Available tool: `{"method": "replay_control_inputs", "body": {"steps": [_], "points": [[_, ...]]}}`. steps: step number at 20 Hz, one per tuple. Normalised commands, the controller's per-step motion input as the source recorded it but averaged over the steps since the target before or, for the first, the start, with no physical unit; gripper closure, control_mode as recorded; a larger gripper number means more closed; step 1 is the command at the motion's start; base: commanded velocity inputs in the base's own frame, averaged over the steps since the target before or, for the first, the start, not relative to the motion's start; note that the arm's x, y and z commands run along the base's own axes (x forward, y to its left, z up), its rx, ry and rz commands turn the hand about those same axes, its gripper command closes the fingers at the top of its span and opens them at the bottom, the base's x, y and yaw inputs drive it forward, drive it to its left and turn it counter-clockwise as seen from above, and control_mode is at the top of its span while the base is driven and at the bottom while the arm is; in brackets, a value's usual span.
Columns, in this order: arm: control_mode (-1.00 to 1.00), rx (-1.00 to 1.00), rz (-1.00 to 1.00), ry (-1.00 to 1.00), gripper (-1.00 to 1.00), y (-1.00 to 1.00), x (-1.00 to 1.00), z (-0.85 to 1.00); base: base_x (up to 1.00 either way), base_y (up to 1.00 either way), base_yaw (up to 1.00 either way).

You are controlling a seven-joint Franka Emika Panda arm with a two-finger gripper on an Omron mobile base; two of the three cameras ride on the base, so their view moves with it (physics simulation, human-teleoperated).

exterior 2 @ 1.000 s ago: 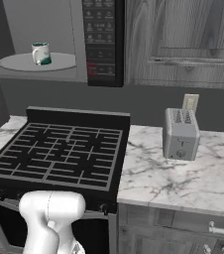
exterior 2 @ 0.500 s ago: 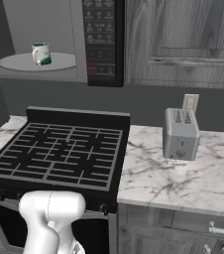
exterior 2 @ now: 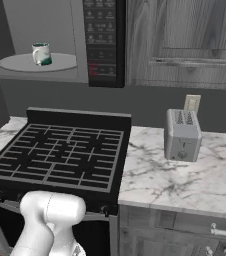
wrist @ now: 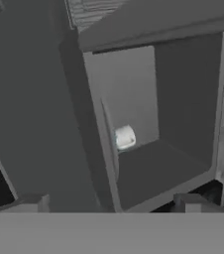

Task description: Place the microwavable item in the microwave. Then, close the microwave door and press the start button.

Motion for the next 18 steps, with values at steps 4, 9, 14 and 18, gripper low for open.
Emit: {"method": "replay_control_inputs", "body": {"steps": [4, 9, 14, 18], "points": [[-1.00, -0.37, -0.26, 0.00, -1.00, 0.58, 0.00, -0.77, 0.00, 0.00, 0.00], [-1.00, -0.29, -0.25, 0.01, -1.00, 0.54, 0.00, -0.44, 0.00, 0.00, 0.00], [-1.00, -0.18, -0.15, 0.00, -1.00, 0.72, 0.09, 0.12, 0.00, 0.00, 0.00], [-1.00, -0.15, -0.05, 0.02, -1.00, 0.75, 0.22, 0.24, 0.00, 0.00, 0.00]]}}
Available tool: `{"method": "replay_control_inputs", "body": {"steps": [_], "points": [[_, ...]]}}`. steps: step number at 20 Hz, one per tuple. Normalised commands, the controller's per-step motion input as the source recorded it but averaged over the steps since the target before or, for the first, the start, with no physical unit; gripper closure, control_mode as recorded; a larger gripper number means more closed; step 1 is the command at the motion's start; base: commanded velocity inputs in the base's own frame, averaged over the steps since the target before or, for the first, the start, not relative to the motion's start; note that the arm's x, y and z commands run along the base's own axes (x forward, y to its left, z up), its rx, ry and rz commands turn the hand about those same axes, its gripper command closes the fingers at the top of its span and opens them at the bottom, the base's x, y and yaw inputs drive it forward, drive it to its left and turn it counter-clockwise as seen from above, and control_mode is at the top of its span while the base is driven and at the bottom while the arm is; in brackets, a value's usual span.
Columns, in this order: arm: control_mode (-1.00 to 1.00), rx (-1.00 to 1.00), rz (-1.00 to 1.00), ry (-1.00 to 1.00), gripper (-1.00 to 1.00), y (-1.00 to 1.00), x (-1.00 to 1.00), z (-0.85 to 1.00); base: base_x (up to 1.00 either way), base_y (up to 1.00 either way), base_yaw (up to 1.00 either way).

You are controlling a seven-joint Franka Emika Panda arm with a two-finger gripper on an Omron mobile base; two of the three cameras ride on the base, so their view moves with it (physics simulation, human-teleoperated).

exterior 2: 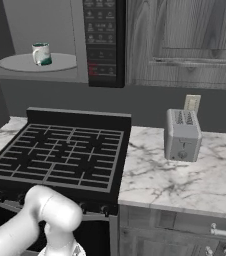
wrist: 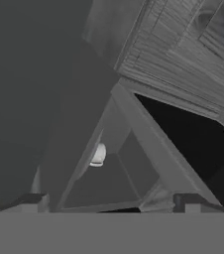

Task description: Place the microwavable item in the microwave. Then, close the microwave door and press the start button.

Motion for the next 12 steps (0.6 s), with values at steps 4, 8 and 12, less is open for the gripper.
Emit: {"method": "replay_control_inputs", "body": {"steps": [4, 8, 12], "points": [[-1.00, -0.11, -0.05, 0.02, -1.00, 0.76, 0.16, 0.01, 0.00, 0.00, 0.00], [-1.00, -0.06, -0.06, 0.00, -1.00, 0.67, 0.05, 0.02, 0.00, 0.00, 0.00], [-1.00, -0.01, -0.04, -0.06, -1.00, 0.38, -0.01, 0.33, 0.00, 0.00, 0.00]]}}
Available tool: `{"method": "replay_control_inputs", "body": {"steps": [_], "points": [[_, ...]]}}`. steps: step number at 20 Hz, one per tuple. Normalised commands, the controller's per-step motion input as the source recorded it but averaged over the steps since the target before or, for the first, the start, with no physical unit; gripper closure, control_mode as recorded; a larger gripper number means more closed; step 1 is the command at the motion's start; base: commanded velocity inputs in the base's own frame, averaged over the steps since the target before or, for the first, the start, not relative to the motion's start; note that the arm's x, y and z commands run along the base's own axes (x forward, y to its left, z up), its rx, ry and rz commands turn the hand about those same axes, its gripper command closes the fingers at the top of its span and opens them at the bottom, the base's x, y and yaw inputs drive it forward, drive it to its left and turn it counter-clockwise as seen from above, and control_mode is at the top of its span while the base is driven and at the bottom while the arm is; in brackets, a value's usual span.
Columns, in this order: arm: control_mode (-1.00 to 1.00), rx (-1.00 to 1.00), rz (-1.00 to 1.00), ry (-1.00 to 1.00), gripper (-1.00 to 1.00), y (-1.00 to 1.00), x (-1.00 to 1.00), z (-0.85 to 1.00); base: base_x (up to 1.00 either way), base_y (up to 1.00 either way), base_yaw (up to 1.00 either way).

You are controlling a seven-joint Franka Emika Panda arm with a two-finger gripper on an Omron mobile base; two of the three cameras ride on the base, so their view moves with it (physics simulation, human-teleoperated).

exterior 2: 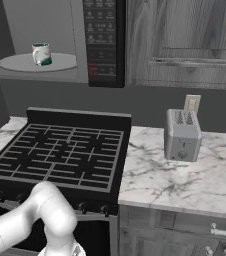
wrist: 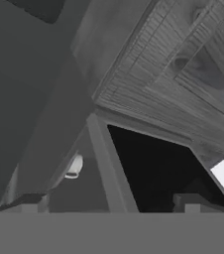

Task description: Place the microwavable item in the microwave. Then, close the microwave door and press the start button.

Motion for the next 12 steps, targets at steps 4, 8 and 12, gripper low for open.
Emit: {"method": "replay_control_inputs", "body": {"steps": [4, 8, 12], "points": [[-1.00, 0.03, 0.00, -0.14, -1.00, 0.00, -0.21, 0.68, 0.00, 0.00, 0.00], [-1.00, 0.09, 0.00, -0.16, -1.00, 0.00, -0.26, 0.65, 0.00, 0.00, 0.00], [-1.00, 0.12, 0.03, -0.19, -1.00, -0.28, -0.32, 0.26, 0.00, 0.00, 0.00]]}}
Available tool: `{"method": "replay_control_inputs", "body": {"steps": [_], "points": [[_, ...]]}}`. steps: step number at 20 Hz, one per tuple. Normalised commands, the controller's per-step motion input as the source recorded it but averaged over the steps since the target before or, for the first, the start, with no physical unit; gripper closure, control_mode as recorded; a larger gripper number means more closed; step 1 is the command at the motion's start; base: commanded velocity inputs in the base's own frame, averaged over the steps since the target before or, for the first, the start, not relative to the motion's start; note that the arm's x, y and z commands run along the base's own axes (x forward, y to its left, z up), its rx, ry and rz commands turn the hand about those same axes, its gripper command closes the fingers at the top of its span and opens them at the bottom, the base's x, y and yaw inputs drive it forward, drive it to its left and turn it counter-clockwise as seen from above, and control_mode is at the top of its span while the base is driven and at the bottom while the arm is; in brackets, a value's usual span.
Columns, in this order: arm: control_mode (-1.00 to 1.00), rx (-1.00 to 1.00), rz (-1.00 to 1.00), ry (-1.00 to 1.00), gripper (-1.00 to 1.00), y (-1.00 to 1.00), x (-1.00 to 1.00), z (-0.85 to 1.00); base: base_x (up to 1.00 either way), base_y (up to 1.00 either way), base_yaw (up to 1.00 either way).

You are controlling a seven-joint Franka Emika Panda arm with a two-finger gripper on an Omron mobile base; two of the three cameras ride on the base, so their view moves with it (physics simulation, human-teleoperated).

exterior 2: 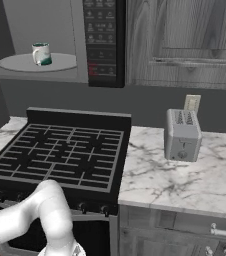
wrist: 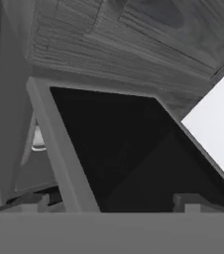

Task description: Place the microwavable item in the microwave. Then, close the microwave door and press the start button.

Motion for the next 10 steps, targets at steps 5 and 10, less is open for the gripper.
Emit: {"method": "replay_control_inputs", "body": {"steps": [5, 10], "points": [[-1.00, 0.23, 0.10, -0.22, -1.00, -0.67, -0.44, 0.08, 0.00, 0.00, 0.00], [-1.00, 0.29, 0.16, -0.16, -1.00, -0.78, -0.42, 0.19, 0.00, 0.00, 0.00]]}}
